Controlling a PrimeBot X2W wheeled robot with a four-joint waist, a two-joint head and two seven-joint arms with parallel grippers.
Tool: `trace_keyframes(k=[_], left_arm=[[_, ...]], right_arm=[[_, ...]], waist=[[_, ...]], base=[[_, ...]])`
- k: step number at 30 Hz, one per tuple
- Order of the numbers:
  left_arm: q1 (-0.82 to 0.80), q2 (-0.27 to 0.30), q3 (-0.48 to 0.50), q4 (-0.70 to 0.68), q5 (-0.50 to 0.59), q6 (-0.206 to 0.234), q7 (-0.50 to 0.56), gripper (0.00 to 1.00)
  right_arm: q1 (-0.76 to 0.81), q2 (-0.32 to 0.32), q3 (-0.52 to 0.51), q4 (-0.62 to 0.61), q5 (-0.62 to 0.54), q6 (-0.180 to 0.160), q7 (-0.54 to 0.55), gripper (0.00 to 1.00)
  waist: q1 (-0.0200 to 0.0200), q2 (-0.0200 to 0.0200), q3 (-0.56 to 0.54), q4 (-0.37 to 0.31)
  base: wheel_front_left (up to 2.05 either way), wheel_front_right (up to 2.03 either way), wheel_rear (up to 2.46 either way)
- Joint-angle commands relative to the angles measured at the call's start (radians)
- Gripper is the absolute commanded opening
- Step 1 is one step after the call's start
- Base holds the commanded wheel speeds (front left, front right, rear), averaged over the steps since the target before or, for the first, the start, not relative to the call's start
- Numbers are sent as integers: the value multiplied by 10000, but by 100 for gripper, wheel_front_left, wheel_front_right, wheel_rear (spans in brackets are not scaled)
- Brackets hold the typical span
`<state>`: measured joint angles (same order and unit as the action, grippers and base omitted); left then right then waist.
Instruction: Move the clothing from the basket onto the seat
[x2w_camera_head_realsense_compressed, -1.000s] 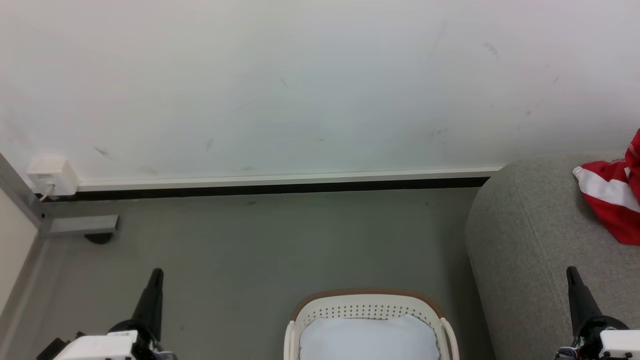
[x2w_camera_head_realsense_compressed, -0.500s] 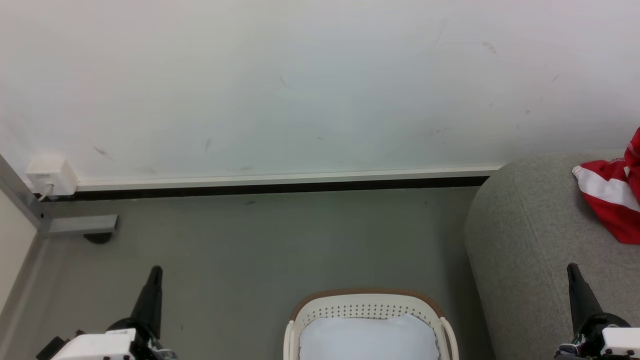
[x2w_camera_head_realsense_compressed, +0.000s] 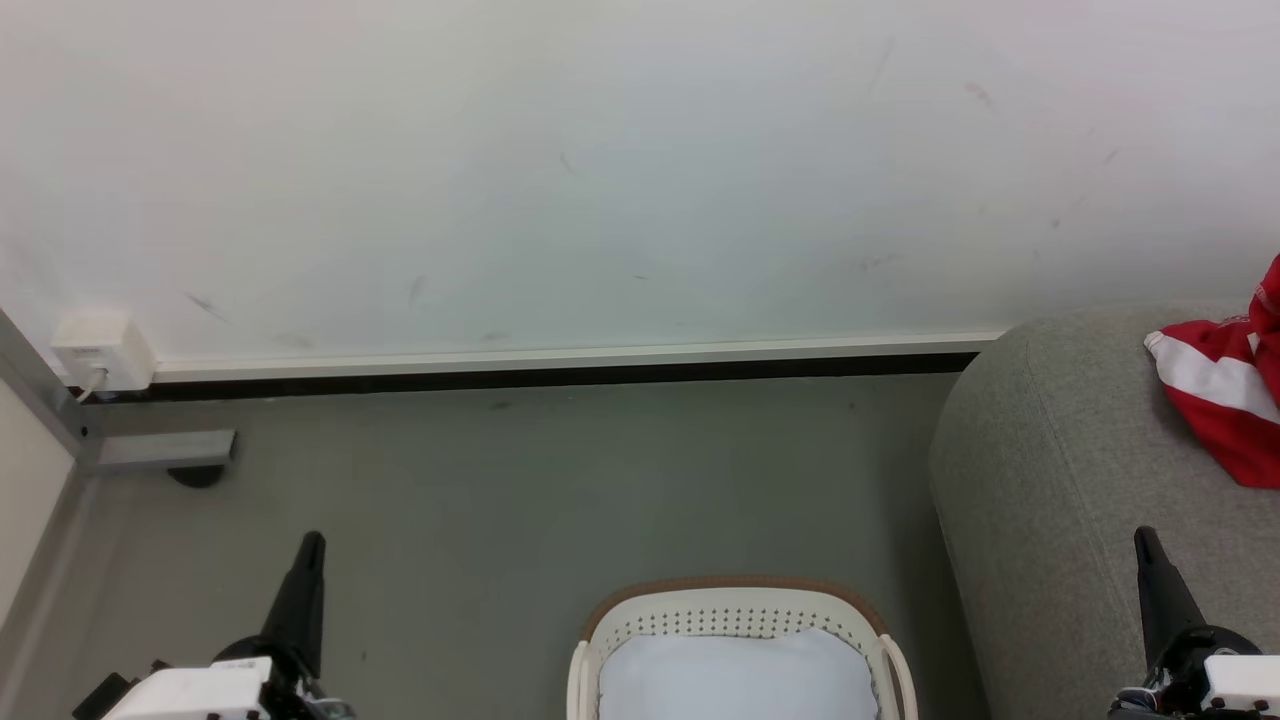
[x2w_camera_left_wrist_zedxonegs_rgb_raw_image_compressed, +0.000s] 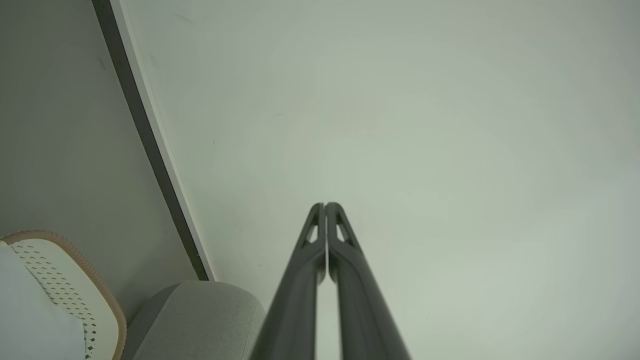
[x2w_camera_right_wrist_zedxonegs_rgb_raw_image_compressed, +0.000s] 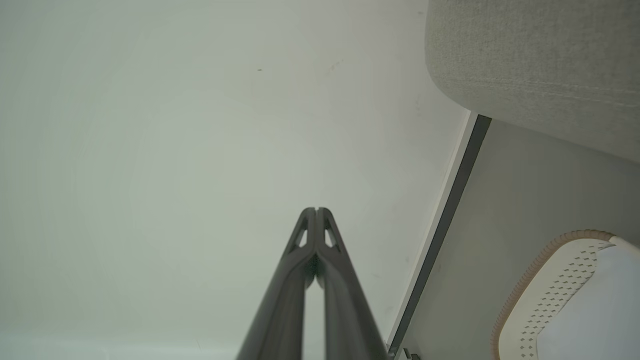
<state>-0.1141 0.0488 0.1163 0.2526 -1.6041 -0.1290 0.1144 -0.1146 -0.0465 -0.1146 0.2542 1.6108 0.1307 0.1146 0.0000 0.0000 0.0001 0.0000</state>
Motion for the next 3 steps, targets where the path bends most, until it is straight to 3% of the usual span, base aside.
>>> trace_keyframes(k=[1,3], left_arm=[[-72,20,27,-19,-132,-45,53,0],[-72,20,27,-19,-132,-45,53,0]], right_arm=[[-70,-71,-33,-47,11,0,50,0],[-70,-71,-33,-47,11,0,50,0]], waist=[[0,0,0,0],[0,0,0,0]], base=[[0,0,0],[0,0,0]])
